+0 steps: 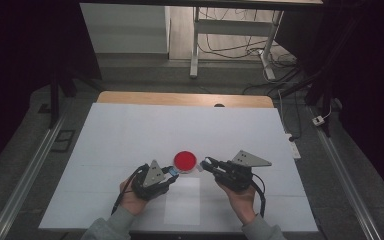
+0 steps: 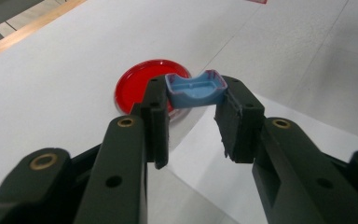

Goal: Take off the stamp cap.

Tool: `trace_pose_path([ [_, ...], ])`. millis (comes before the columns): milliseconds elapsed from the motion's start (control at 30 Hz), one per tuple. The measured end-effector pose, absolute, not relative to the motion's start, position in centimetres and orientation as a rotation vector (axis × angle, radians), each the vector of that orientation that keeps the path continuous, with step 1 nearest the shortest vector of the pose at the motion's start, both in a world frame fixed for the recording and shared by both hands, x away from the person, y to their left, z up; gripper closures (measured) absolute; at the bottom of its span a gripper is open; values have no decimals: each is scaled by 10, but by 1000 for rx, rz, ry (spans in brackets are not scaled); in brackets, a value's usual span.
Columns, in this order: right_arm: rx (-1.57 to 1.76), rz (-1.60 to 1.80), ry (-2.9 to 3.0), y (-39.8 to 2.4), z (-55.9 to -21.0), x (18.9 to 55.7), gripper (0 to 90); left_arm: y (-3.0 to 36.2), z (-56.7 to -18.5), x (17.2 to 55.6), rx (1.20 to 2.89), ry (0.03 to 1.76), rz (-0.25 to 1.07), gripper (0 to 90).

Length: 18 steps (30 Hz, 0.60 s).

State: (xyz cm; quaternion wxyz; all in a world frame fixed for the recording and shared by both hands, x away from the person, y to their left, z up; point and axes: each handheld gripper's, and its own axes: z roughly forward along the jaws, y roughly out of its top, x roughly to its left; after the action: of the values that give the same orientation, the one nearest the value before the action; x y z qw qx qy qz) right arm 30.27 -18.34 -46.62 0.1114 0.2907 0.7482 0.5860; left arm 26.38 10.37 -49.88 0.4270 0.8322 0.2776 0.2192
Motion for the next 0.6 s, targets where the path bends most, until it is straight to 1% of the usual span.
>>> trace_pose_path([
  [333,849,1712,2186,-189,-465,305,752,130,-499,254,2047,752,551,652],
  [600,836,1696,2186,-191,-465,305,752,159,-501,240,2016,818,561,652],
])
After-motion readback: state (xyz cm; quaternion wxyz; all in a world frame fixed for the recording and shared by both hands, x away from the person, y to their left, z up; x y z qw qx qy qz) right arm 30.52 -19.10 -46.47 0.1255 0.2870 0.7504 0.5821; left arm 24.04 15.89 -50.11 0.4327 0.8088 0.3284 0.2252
